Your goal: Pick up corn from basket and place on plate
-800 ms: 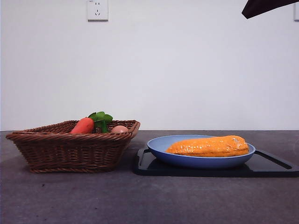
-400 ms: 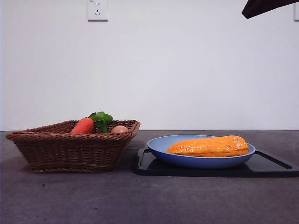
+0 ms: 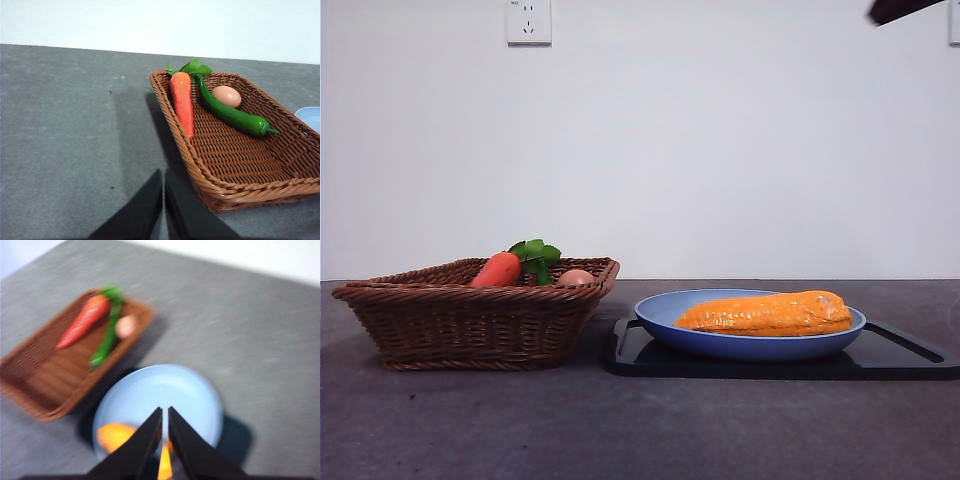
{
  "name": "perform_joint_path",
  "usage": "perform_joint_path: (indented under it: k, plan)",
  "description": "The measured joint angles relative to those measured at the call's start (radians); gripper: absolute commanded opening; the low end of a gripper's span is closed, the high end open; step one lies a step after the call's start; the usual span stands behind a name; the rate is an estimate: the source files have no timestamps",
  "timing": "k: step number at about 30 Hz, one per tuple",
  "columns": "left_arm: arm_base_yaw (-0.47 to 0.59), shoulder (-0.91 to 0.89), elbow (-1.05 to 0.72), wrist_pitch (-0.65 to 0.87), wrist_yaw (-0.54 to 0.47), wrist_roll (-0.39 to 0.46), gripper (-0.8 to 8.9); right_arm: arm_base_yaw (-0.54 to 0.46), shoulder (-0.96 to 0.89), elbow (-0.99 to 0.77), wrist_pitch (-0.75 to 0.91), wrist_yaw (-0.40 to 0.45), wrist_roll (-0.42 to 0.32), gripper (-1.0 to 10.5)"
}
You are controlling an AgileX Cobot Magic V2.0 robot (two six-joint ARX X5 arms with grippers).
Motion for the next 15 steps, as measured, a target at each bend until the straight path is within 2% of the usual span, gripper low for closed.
perform_joint_path:
  k: [4,9,12,15]
  plan:
    - [0.000,0.000,0.000,0.000,0.000,0.000,0.08,-0.075,-0.112,-0.077,0.108,0.005,-0.008,0.0]
    - [0.000,0.000,0.000,0.000,0.000,0.000,0.08,-0.172,-0.295,-0.309,0.336,0.018,-0.005,0.0]
    - [0.000,0.000,0.000,0.000,0.000,0.000,0.08,-0.208,-0.418,-0.472,0.488,0.072,-0.003,0.0]
    - [0.000,0.000,0.000,0.000,0.000,0.000,0.08,-0.223,-0.541,-0.620,0.607,0.160,0.001,0.0]
